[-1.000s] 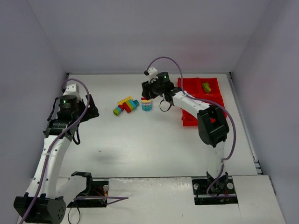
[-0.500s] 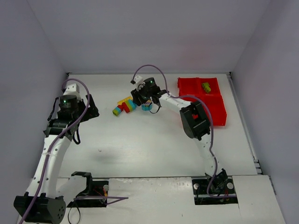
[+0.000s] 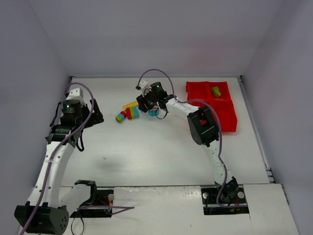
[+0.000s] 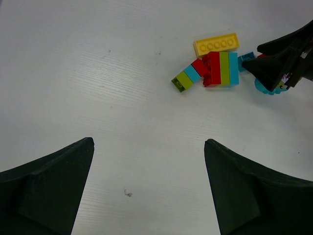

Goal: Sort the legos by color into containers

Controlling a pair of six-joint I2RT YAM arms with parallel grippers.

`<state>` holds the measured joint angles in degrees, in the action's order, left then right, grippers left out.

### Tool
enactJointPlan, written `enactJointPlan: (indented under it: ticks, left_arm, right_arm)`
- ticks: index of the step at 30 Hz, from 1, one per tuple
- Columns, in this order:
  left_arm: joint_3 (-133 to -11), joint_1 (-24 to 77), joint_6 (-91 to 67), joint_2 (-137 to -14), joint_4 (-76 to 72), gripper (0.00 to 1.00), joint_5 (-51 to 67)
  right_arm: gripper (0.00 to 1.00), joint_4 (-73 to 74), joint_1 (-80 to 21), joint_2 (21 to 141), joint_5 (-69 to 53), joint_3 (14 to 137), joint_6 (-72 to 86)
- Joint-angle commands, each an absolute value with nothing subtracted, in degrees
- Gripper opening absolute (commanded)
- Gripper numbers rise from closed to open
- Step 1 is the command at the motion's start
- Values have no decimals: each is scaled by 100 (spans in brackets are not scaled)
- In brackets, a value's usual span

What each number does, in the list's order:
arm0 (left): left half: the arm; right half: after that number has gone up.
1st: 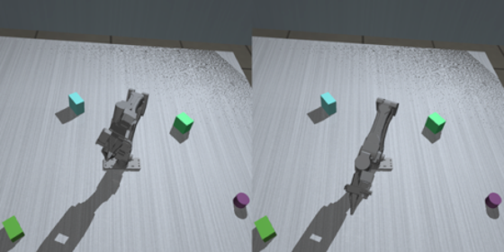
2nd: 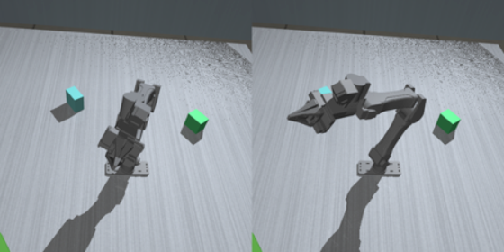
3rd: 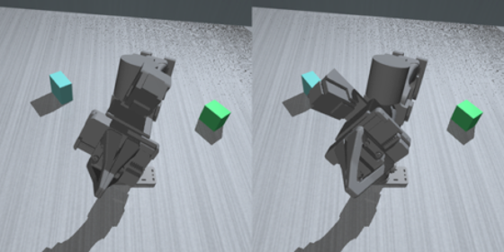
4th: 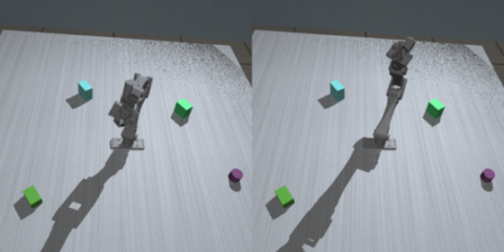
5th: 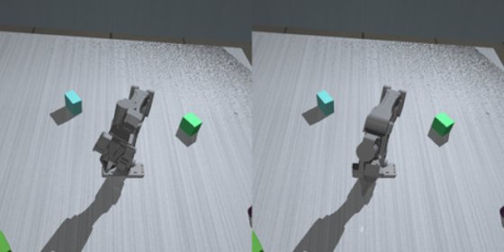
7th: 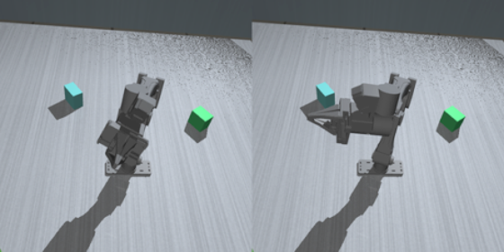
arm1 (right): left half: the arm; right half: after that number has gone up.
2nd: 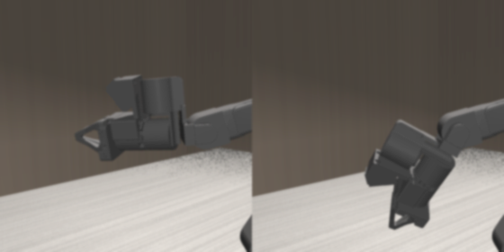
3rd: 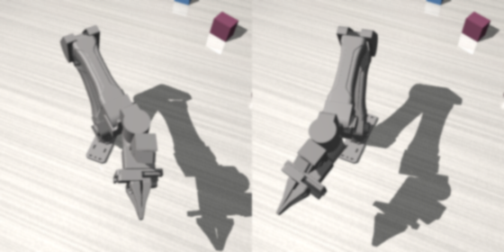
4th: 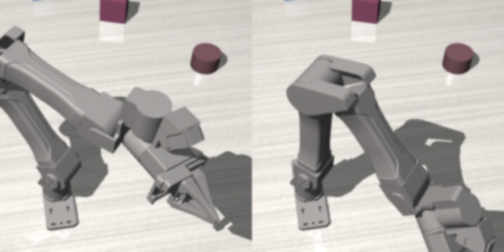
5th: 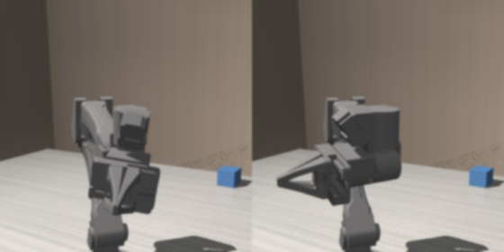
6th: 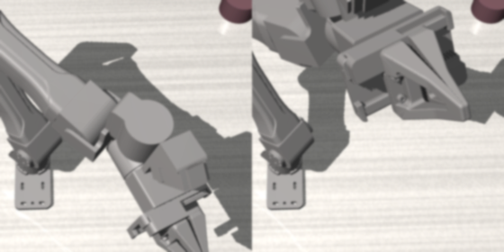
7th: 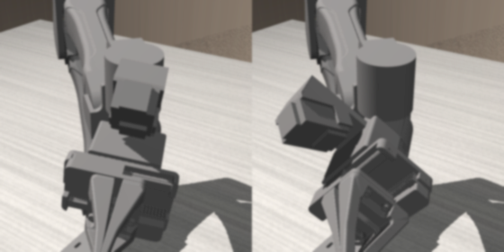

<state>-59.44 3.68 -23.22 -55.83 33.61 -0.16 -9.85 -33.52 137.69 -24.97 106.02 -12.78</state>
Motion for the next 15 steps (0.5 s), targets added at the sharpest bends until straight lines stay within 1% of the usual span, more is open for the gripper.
enactJointPlan:
  ticks: [1, 7, 9, 10, 11, 12, 14, 15]
  left_arm:
    - [-6047, 334, -2391, -5581, 3138, 88, 0]
    - [-6047, 334, -2399, -5581, 3138, 88, 0]
    - [-6047, 334, -2399, -5590, 3146, 88, 0]
    - [-6047, 334, -2399, -5590, 3146, 88, 0]
    - [-6038, 334, -2399, -5590, 3138, 88, 0]
    - [-6047, 334, -2399, -5581, 3146, 88, 0]
    - [-6038, 334, -2391, -5581, 3146, 88, 0]
    - [-6047, 334, -2399, -5572, 3146, 88, 0]
  right_arm:
    - [51, -1213, -3445, 13605, -2707, 10582, -1336]
    - [50, -1239, -3586, 13711, -2268, 10582, -1248]
    - [49, -1283, -3595, 13711, -2067, 10565, -1213]
    - [46, -1335, -3595, 13694, -2005, 10530, -1178]
    - [43, -1371, -3595, 13667, -1934, 10503, -1178]
    - [31, -1449, -3595, 13606, -1794, 10416, -1178]
    - [21, -1538, -3595, 13509, -1644, 10301, -1178]
    - [13, -1599, -3586, 13430, -1583, 10249, -1178]
